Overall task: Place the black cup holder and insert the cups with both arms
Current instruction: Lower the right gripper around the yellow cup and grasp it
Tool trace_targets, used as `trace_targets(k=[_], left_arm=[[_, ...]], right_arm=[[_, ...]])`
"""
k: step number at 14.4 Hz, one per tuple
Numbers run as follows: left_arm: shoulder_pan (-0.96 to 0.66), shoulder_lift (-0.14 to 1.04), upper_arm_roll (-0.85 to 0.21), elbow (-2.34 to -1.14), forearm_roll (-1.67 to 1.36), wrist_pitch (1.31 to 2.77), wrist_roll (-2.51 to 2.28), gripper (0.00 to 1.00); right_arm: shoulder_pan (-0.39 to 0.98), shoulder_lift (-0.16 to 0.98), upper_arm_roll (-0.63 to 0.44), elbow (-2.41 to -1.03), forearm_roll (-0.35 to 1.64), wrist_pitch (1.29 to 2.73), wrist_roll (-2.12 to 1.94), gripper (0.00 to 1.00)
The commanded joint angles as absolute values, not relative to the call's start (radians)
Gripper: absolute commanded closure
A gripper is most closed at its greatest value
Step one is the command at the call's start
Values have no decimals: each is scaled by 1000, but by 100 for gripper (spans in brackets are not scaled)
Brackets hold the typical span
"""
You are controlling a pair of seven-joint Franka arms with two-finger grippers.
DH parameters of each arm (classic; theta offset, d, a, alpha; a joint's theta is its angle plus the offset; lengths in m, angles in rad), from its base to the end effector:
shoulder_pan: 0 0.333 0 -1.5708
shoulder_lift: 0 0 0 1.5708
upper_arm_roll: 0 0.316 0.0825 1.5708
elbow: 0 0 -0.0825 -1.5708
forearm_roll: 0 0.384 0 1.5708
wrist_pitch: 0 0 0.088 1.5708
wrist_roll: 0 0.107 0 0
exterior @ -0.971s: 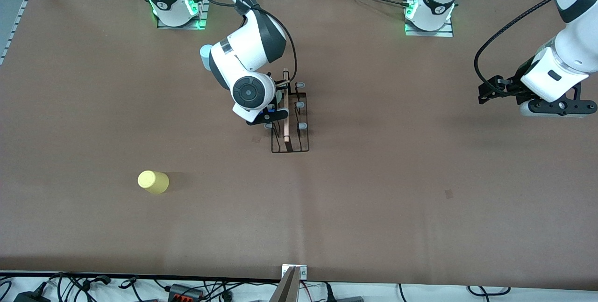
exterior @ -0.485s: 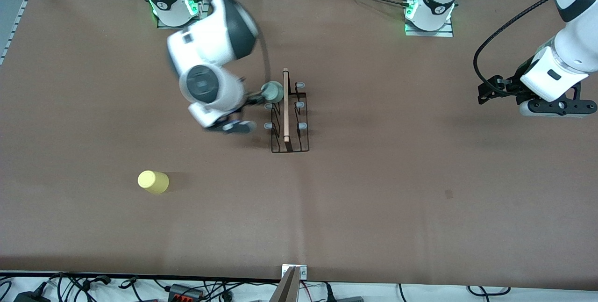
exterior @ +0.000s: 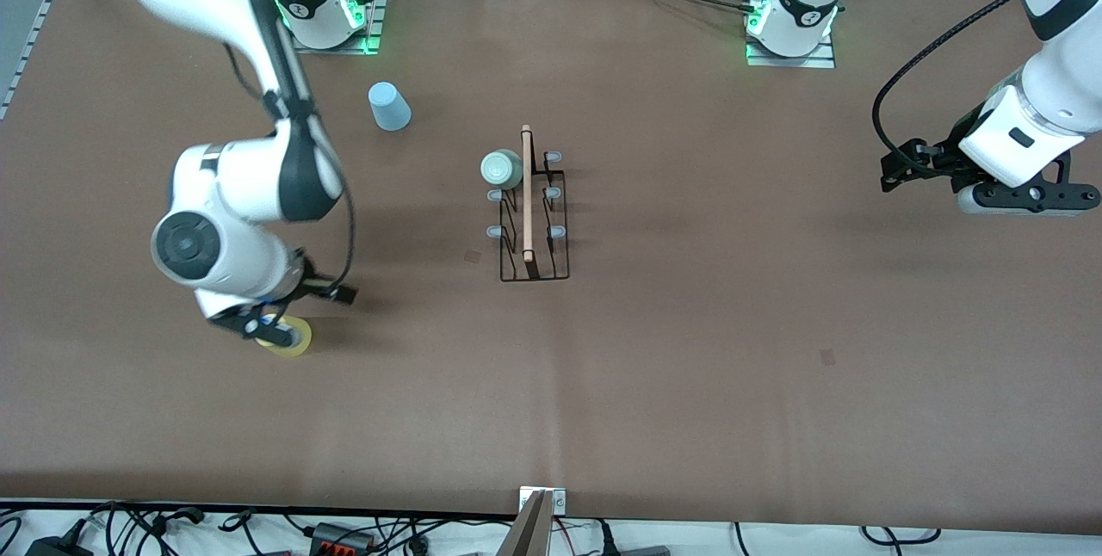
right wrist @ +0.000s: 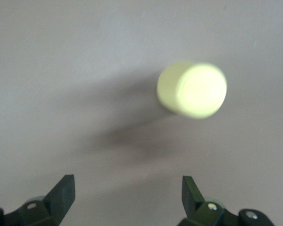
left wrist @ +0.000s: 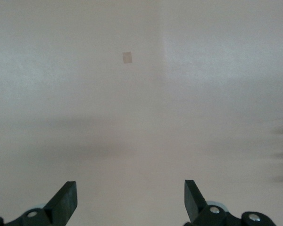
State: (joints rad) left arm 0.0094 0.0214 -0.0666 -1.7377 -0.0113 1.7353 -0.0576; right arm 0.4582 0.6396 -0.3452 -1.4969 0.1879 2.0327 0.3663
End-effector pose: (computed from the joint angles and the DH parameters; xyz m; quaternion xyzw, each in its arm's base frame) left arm 0.5663 -0.0331 0.5473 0.9999 0.0012 -0.0122 0.0056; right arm 0.6893 0.1286 0.3050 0.9891 -0.1424 -0.0262 0.0271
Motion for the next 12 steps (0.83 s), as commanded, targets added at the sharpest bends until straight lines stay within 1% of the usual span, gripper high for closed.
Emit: trace_targets(k=[1,4,8,12], left_arm=[[12,28,-67,-1721,-21,1727,-41,0],[12,32,-67,-1721,-21,1729,-41,0],[12,34,-67,-1720,-21,1729,-41,0],[12,34,-67,-1720,-21,1729,-41,0]], right_arm=[[410,681,-339,-1488,172,2117,240,0],[344,722,-336,-1488,186,2128,102,0],[330,741,-336,-1488,186,2149,55,0],[319,762,-331,-1479,192,2215,18,0]])
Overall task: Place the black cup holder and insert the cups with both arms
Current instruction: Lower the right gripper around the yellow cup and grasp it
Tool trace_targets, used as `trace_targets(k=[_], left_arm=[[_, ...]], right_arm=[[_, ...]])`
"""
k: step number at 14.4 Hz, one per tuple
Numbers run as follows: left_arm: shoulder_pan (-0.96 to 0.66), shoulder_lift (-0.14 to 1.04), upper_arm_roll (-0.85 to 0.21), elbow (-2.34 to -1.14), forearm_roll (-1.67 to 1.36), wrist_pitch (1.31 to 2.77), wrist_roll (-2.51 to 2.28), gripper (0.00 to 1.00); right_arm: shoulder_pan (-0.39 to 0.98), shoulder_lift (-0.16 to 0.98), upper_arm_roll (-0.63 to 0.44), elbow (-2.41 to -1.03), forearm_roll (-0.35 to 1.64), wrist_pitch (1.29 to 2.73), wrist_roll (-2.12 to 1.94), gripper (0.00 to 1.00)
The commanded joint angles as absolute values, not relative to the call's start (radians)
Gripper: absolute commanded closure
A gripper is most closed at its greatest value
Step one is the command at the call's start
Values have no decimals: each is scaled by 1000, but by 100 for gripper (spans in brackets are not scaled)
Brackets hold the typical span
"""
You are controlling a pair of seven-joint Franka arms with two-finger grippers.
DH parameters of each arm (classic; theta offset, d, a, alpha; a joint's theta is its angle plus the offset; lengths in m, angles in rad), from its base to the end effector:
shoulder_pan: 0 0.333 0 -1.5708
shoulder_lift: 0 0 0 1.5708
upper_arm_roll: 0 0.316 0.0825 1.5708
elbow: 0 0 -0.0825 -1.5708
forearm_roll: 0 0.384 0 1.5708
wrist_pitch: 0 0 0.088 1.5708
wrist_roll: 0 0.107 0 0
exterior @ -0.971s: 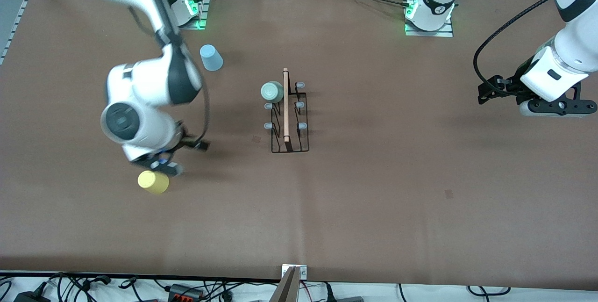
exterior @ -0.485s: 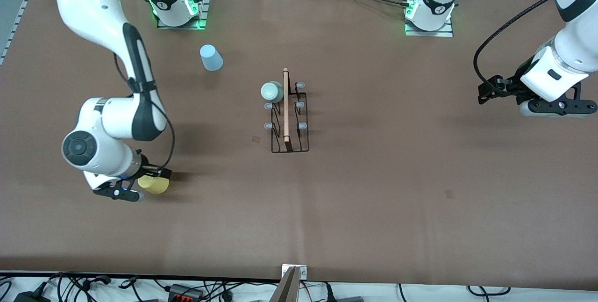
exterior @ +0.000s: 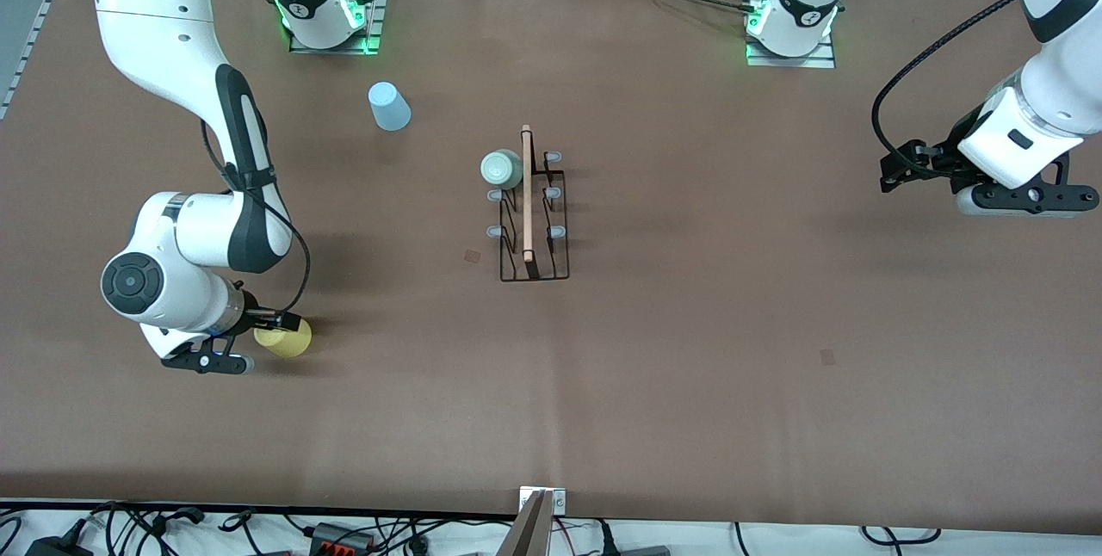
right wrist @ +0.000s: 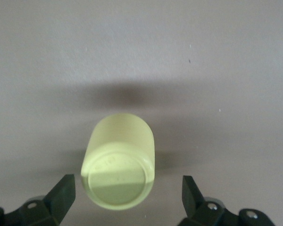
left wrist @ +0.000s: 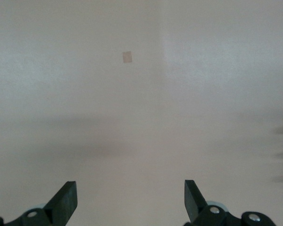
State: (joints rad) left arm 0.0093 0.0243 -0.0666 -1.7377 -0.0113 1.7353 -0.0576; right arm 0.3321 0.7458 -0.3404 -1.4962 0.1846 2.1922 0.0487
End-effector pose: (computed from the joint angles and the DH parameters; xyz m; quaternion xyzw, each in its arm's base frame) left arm 0.5670 -0.0332 0.5456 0.9999 0.0011 -0.0137 0.0056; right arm 0.7118 0.0418 0.2458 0.9984 -0.0408 -0.0014 0.0398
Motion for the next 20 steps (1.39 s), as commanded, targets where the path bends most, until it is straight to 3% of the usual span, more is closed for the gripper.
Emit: trace_targets(k=[1,6,8,10,11,13,15,18,20], left_arm=[[12,35,-67,-1720,-21,1729,-40,0],[12,37,-67,-1720,-21,1729,-40,0],[12,37,-67,-1720,-21,1729,-40,0],[11,37,-67,-1720,-21,1729,-41,0],[11,37,-67,-1720,-21,1729,-41,0],[12,37,-67,-1720,-21,1727,-41,0],[12,37,-67,-1720,-21,1727,-41,0],[12,37,-67,-1720,-21,1727,-40,0],[11,37,-67,-1720,-21,1727,-40,0]], right_arm=[[316,773,-330,-1454,193,2217,14,0],[307,796,-330,-1442,235,2218,-18,0],[304,801,-330,-1442,247,2218,-21,8],[304,805,-330,-1442,250,2218,-40,36],[304,807,-330,-1440,250,2218,-41,58],[308,799,-330,-1431,249,2201,-58,79],[314,766,-328,-1389,247,2098,-64,83],[353,756,-328,-1142,250,1800,-39,83],[399,758,-328,-1062,274,1717,35,83]])
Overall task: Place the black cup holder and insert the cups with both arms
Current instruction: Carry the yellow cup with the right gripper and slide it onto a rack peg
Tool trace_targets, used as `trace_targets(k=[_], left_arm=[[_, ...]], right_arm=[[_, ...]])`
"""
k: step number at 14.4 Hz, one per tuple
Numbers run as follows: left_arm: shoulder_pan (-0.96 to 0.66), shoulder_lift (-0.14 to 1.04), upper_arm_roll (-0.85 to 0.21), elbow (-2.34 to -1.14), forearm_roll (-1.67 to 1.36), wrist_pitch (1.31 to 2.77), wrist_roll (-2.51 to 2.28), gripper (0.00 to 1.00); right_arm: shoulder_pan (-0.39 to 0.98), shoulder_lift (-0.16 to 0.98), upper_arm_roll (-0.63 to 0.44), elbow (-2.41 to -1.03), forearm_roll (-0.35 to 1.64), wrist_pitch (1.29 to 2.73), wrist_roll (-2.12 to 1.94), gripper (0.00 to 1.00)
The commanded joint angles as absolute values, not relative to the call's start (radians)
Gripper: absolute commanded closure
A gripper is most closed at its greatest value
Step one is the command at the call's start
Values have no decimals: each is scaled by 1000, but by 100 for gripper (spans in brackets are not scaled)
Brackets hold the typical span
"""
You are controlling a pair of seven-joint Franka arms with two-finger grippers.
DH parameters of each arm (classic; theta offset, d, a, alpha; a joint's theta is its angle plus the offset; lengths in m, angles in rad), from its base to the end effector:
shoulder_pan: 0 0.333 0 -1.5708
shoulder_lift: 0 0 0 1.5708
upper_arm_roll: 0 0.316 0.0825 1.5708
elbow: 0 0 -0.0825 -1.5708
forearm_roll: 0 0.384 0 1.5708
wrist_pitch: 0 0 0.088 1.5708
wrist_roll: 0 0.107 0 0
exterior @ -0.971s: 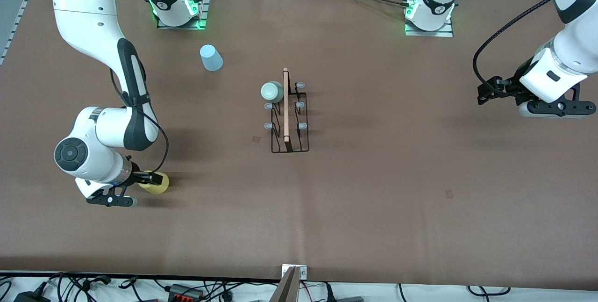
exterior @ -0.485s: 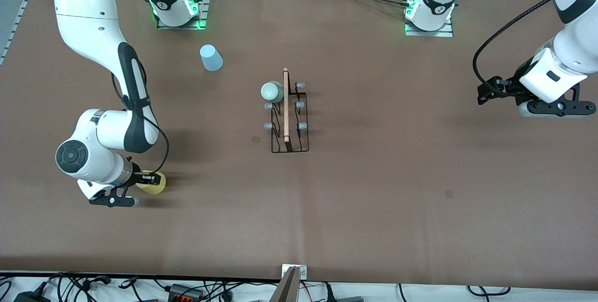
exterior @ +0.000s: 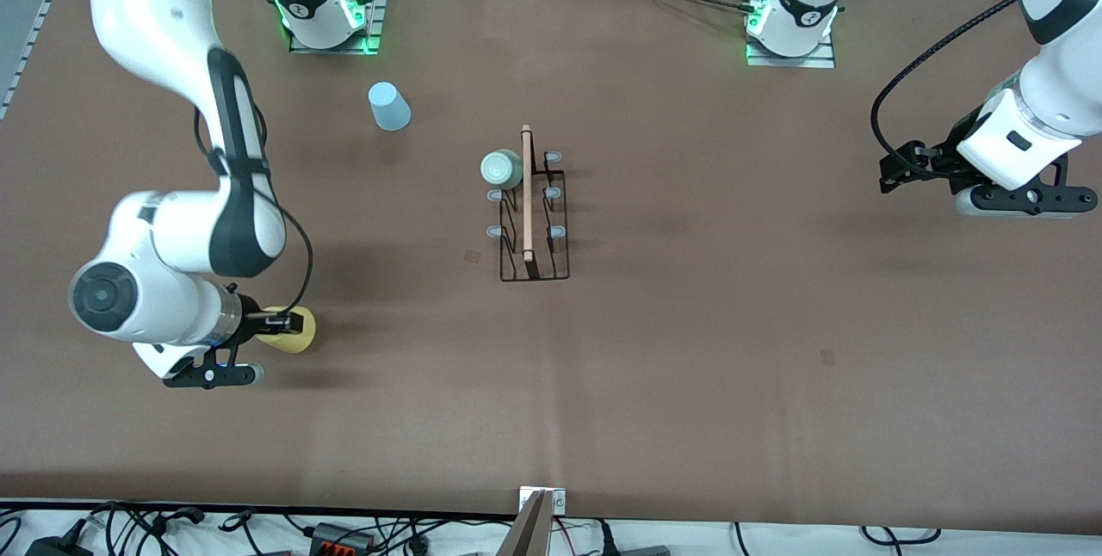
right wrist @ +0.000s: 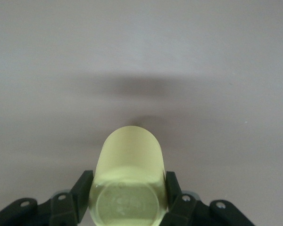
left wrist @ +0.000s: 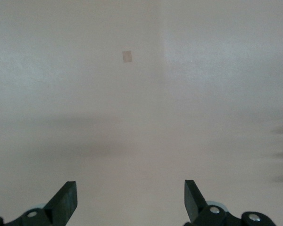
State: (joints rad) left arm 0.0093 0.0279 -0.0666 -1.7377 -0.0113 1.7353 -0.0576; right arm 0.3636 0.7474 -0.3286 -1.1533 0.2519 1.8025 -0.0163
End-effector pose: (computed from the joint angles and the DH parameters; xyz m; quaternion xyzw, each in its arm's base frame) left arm 0.5677 -0.0332 0.5436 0.9999 0.0012 -0.0155 0.0056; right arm 0.7339 0.1162 0.3646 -0.9990 -0.0305 0.0318 0.0094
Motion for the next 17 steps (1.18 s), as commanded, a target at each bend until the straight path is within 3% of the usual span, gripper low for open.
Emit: trace_targets(k=[1,8,17], left_arm=[[12,37,-67,-1720,-21,1727,-40,0],[11,37,-67,-1720,-21,1727,-40,0],[12,37,-67,-1720,-21,1727,-40,0]], right_arm=[[443,756,-330,-1062,290,1713,73,83],[684,758,-328,-1062,318,1703,372,83],[753,769,-328,-1092,414,1712,431,83]])
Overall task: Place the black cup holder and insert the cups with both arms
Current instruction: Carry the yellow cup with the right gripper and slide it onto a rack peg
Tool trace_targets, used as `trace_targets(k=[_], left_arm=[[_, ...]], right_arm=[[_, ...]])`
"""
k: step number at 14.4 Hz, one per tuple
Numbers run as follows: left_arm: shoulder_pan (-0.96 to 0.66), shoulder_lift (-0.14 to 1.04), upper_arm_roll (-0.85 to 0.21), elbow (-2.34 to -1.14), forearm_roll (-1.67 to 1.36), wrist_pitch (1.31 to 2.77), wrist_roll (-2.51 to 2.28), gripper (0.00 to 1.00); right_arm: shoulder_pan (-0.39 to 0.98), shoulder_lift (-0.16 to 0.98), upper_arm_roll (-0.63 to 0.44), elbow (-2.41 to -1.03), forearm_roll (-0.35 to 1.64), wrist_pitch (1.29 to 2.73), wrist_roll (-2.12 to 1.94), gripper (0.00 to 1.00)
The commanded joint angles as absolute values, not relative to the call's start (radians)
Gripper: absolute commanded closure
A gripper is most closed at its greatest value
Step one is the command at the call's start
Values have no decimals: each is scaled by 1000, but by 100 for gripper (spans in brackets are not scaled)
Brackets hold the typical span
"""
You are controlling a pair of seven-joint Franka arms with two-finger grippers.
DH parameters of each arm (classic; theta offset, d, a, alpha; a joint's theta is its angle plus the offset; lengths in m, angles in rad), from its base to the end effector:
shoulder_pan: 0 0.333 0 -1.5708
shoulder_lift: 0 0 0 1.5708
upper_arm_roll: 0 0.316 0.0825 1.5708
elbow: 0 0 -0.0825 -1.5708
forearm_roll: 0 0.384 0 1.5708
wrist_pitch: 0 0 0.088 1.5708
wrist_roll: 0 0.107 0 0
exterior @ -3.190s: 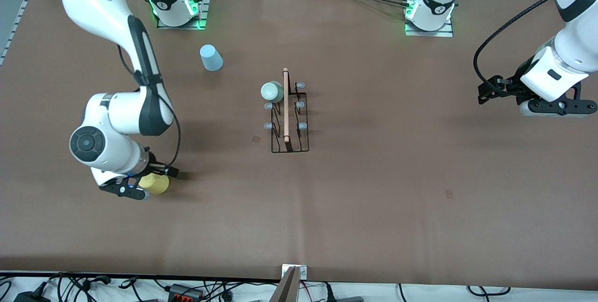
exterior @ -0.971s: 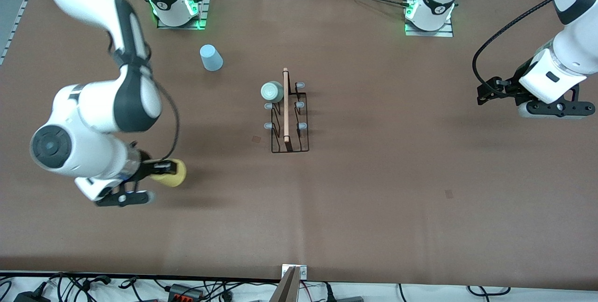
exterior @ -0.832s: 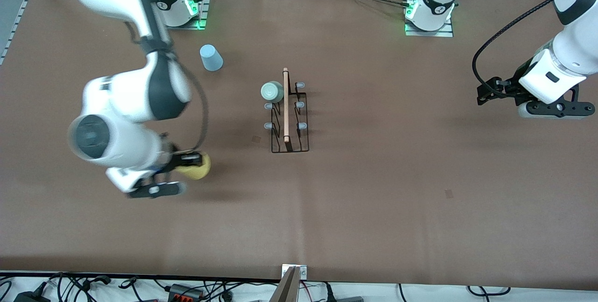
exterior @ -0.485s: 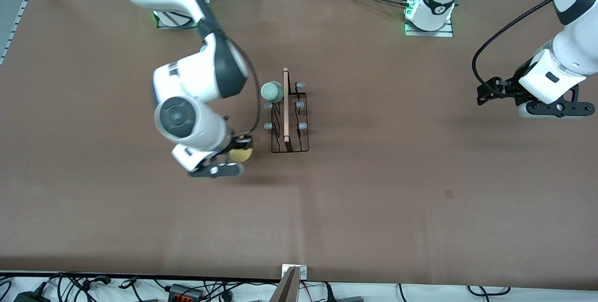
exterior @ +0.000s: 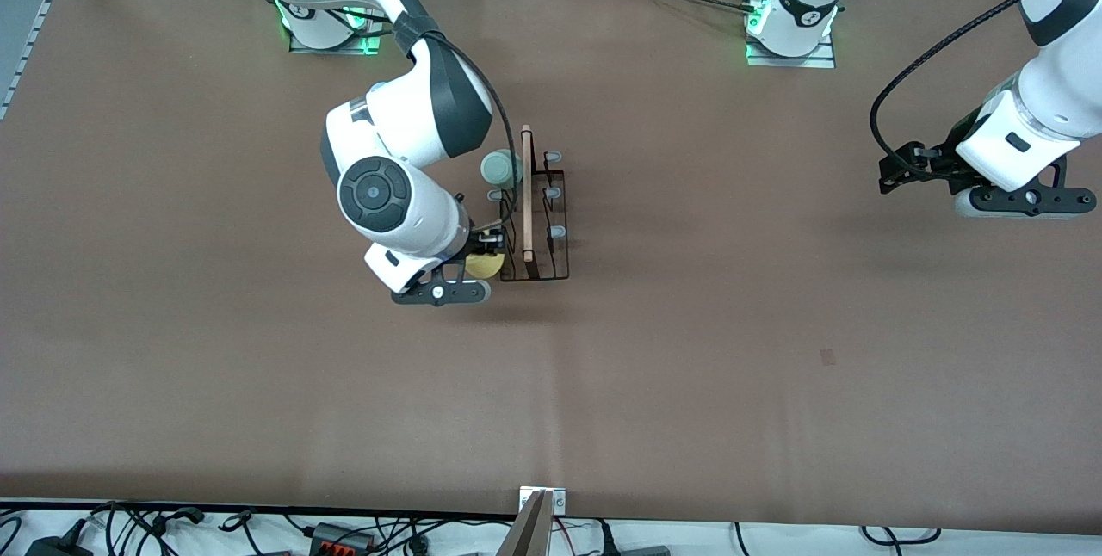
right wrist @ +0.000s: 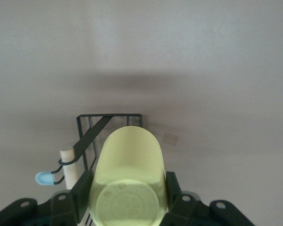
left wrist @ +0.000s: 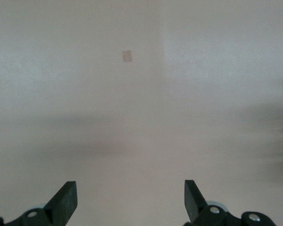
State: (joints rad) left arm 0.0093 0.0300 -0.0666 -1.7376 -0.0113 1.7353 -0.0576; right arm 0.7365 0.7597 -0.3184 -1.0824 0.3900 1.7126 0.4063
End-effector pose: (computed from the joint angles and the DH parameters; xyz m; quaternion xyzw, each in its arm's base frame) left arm 0.5682 -0.0332 0.5425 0.9998 0.0012 -0.0165 0.0056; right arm 0.6293 0.3990 0.3813 -0.9955 -0.0050 0.0781 0.0540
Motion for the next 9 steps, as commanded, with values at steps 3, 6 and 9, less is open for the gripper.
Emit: trace_targets(k=[3,6,9], left_arm=[[12,37,-67,-1720,-21,1727,-40,0],[14,37,-67,-1720,-21,1727,-38,0],[14,37,-67,-1720,-21,1727,-38,0]], right_arm=[[794,770,-328,-1127,411,1716,433,83],[796,779,-328,-1154,410,1718,430,83],[796,799,-328,-1154,403,1730,430,81]])
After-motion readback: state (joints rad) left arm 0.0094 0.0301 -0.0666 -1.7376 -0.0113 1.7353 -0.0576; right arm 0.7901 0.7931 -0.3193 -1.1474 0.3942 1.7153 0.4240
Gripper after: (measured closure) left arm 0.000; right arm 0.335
